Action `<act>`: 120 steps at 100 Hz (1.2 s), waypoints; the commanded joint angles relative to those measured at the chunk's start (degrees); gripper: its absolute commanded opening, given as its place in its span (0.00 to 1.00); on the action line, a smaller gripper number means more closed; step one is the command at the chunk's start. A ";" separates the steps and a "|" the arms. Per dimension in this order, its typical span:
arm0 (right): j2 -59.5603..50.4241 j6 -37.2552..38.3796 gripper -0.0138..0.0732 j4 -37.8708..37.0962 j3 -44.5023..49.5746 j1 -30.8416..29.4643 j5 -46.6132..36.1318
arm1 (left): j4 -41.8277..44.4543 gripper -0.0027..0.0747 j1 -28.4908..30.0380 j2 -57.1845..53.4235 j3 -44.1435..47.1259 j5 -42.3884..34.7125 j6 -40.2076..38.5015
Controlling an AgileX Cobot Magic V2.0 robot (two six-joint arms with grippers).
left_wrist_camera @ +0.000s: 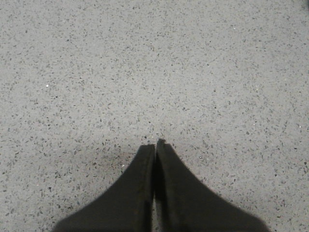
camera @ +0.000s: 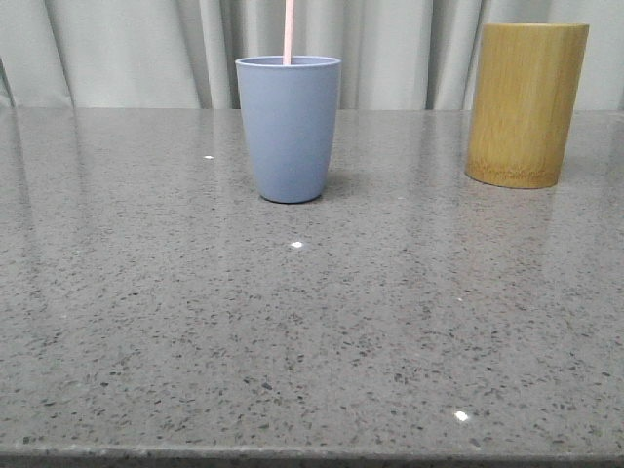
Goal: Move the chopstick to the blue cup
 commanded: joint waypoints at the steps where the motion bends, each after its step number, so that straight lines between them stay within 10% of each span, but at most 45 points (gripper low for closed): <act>1: 0.36 -0.08 0.08 -0.49 -1.27 -0.32 -4.17 | -0.58 0.01 0.20 -0.13 -1.56 -3.28 -0.41; 40: 0.36 -0.08 0.08 -0.49 -1.27 -0.32 -4.17 | 1.17 0.01 0.20 -0.39 -1.43 -4.65 -0.41; 97: 0.36 -0.08 0.08 -0.49 -1.27 -0.32 -4.17 | 3.87 0.01 0.45 -25.31 27.99 -48.98 -0.41; 120: 0.36 -0.08 0.08 -0.49 -1.27 -0.32 -4.17 | 3.87 0.01 2.39 -36.56 40.77 -55.89 -0.41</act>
